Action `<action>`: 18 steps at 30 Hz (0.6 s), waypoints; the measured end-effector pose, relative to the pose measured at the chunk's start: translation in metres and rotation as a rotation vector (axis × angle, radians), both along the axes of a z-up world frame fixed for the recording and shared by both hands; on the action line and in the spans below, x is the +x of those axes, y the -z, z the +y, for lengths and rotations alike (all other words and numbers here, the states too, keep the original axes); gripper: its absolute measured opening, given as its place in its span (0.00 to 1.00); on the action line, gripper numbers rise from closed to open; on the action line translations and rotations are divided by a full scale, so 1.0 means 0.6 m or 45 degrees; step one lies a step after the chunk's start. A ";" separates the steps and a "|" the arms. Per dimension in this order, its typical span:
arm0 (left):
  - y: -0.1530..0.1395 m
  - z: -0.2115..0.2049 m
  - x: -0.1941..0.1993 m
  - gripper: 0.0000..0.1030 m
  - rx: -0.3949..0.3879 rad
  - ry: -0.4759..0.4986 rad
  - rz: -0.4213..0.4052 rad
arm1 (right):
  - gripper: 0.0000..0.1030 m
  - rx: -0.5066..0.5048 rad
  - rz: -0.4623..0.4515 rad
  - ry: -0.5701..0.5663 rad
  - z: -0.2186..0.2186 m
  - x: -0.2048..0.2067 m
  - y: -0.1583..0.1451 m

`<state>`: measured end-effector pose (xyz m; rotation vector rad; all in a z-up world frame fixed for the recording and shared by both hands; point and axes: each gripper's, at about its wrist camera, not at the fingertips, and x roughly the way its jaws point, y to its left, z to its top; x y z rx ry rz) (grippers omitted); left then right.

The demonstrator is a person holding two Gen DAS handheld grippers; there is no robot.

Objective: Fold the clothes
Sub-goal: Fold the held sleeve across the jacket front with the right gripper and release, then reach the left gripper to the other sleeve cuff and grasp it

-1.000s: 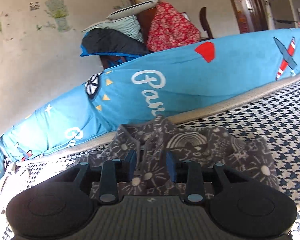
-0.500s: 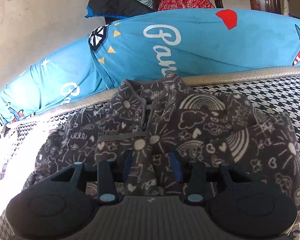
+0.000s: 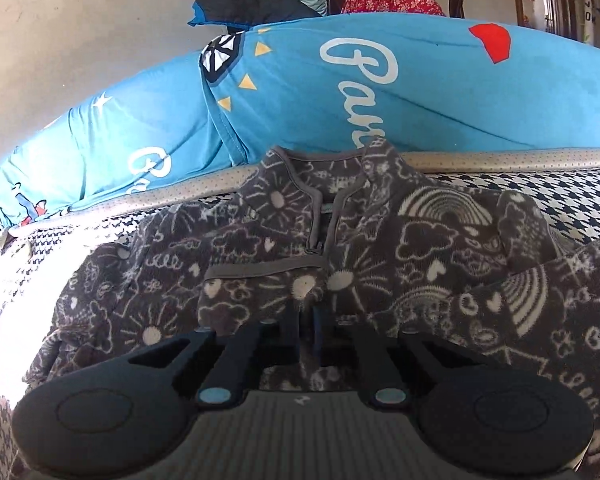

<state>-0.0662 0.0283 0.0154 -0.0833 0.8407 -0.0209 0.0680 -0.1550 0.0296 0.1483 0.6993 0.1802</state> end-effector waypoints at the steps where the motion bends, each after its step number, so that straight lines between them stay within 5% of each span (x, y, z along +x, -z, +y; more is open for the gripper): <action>1: -0.003 0.006 0.000 1.00 -0.009 -0.016 -0.001 | 0.08 0.015 -0.013 -0.020 0.002 -0.004 -0.007; 7: -0.017 0.057 -0.003 1.00 -0.053 -0.130 -0.017 | 0.09 0.036 0.003 -0.321 0.036 -0.050 -0.038; 11: -0.017 0.086 -0.007 1.00 -0.058 -0.176 -0.017 | 0.12 -0.112 0.077 -0.506 0.079 -0.092 -0.034; 18: -0.006 0.132 -0.001 1.00 -0.059 -0.274 0.022 | 0.26 -0.193 0.065 -0.389 0.104 -0.135 -0.027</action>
